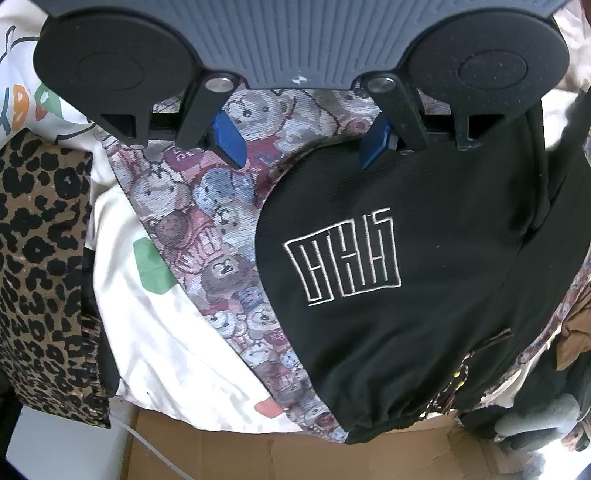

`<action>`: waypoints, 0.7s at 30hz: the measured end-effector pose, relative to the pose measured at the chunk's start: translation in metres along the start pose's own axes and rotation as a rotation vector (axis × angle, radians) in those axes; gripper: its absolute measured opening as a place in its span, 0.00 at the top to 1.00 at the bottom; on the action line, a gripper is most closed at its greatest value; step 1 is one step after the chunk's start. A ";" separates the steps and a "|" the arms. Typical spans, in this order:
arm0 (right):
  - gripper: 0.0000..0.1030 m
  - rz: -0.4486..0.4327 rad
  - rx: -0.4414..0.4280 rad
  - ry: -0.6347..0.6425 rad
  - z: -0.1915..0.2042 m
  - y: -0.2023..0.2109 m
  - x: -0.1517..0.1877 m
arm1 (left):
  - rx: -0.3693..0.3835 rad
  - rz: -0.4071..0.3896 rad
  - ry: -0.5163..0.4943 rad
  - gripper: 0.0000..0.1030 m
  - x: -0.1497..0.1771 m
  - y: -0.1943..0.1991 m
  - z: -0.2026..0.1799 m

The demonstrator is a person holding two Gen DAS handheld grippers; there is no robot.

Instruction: Fold clothes

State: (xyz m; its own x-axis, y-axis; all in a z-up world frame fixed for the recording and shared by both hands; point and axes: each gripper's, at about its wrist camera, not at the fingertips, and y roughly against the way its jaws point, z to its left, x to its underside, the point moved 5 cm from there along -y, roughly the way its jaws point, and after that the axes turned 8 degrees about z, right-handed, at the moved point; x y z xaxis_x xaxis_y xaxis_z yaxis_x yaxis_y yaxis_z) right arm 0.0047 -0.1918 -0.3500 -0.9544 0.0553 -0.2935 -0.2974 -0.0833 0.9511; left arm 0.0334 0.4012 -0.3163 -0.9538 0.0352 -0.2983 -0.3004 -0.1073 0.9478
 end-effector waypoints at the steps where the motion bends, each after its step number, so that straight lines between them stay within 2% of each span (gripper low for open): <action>1: 0.29 0.002 0.000 0.002 0.001 0.000 0.000 | 0.001 0.001 -0.004 0.65 0.001 0.000 0.000; 3: 0.29 0.006 -0.001 0.001 0.002 -0.001 0.001 | 0.001 0.003 -0.010 0.67 0.002 -0.001 0.001; 7: 0.29 0.005 -0.003 0.010 0.005 -0.001 0.000 | -0.013 0.003 -0.003 0.88 0.003 -0.001 0.006; 8: 0.29 0.005 -0.004 0.013 0.005 -0.001 0.000 | -0.007 0.003 -0.004 0.90 0.004 0.000 0.007; 13: 0.29 0.003 -0.008 0.015 0.005 0.000 0.000 | 0.023 -0.007 -0.019 0.93 0.001 0.014 0.003; 21: 0.29 -0.019 -0.022 0.011 0.002 0.007 -0.004 | 0.132 -0.024 -0.011 0.94 -0.022 0.047 -0.022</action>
State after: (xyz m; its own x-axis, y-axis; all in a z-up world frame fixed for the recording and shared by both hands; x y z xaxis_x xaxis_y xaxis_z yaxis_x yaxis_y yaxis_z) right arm 0.0066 -0.1906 -0.3423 -0.9487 0.0457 -0.3129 -0.3161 -0.1044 0.9430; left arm 0.0400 0.3734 -0.2680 -0.9460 0.0467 -0.3206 -0.3198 0.0255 0.9472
